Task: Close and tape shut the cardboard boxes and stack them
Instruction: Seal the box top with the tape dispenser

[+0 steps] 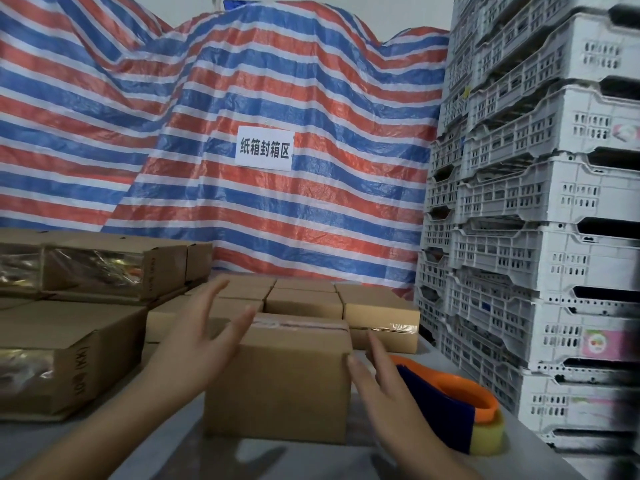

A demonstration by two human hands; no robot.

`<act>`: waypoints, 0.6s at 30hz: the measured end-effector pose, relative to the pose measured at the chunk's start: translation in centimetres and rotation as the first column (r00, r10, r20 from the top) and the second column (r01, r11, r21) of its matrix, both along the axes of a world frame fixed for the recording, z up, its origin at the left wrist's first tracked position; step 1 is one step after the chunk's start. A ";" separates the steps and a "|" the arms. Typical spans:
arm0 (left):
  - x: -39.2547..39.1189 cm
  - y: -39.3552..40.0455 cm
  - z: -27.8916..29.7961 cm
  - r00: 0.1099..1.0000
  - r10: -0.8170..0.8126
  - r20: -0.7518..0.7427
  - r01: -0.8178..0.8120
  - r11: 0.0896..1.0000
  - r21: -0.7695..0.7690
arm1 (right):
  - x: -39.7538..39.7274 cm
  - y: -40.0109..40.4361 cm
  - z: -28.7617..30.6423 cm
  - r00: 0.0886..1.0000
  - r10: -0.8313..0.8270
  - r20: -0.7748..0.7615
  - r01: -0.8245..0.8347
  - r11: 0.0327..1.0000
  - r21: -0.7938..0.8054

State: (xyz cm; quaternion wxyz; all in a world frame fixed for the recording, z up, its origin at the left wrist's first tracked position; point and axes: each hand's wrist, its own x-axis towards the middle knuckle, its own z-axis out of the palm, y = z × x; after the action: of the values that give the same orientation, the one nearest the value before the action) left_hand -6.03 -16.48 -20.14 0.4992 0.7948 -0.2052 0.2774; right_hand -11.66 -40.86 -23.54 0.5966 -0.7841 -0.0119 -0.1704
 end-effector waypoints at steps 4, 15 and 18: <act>-0.2 0.3 -2.7 0.874 -0.280 -0.398 0.203 0.953 -0.225 | -0.2 1.6 0.3 0.989 0.117 0.087 -0.105 0.985 -0.136; 1.2 -4.4 1.0 0.880 -0.091 -0.466 -0.013 0.976 -0.216 | 3.0 -1.4 3.2 0.969 -0.241 0.047 0.240 0.892 -0.382; 1.9 -5.3 1.5 0.800 -0.205 -0.564 0.056 0.961 -0.271 | 5.5 -3.1 4.8 0.939 -0.327 -0.107 0.213 0.798 -0.564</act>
State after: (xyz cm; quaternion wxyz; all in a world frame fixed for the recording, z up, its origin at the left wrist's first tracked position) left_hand -4.14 -21.77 -18.61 0.6486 0.7587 -0.0606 0.0060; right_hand -6.11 -43.99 -18.74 0.3168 -0.9273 0.1124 -0.1644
